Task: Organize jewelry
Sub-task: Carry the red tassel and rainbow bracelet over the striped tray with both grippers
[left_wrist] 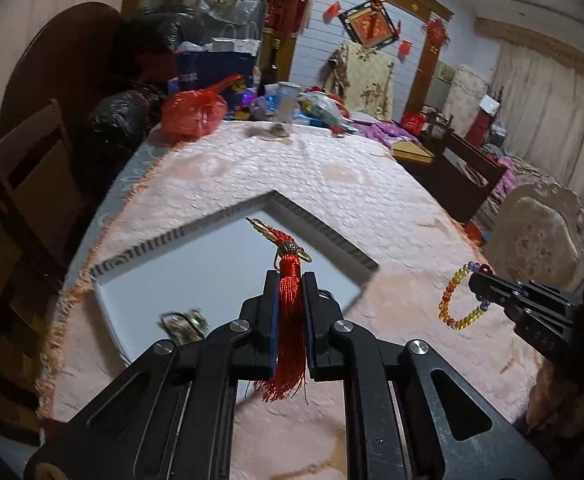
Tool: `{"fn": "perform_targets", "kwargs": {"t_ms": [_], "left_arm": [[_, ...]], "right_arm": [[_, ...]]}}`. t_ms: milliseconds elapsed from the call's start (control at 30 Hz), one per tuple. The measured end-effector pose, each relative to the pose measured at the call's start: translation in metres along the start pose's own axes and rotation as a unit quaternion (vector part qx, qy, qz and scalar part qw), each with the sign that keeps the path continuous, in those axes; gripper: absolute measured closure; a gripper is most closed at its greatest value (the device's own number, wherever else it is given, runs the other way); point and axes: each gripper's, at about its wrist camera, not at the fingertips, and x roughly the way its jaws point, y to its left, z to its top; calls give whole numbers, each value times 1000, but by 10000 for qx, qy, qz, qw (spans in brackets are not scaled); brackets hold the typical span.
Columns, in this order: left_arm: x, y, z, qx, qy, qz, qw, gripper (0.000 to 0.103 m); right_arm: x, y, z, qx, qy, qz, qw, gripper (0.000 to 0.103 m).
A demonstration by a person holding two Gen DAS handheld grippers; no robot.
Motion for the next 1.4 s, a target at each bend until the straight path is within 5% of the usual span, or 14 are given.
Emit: {"fn": "perform_targets", "kwargs": {"t_ms": [233,567,967,1400], "left_arm": [[23,32,12,-109,44,297,9995,94],[59,62,-18,-335,388,623,9967,94],[80,64,-61,-520,754,685,9934,94],[79,67,-78,-523,822,773,9922,94]], "right_arm": [[36,21,27,-47,77,320,9994,99],[111,46,49,-303,304,378,9984,99],[179,50,5,-189,1034,503,9932,99],[183,50,-16,-261,1134,448,9922,99]]}}
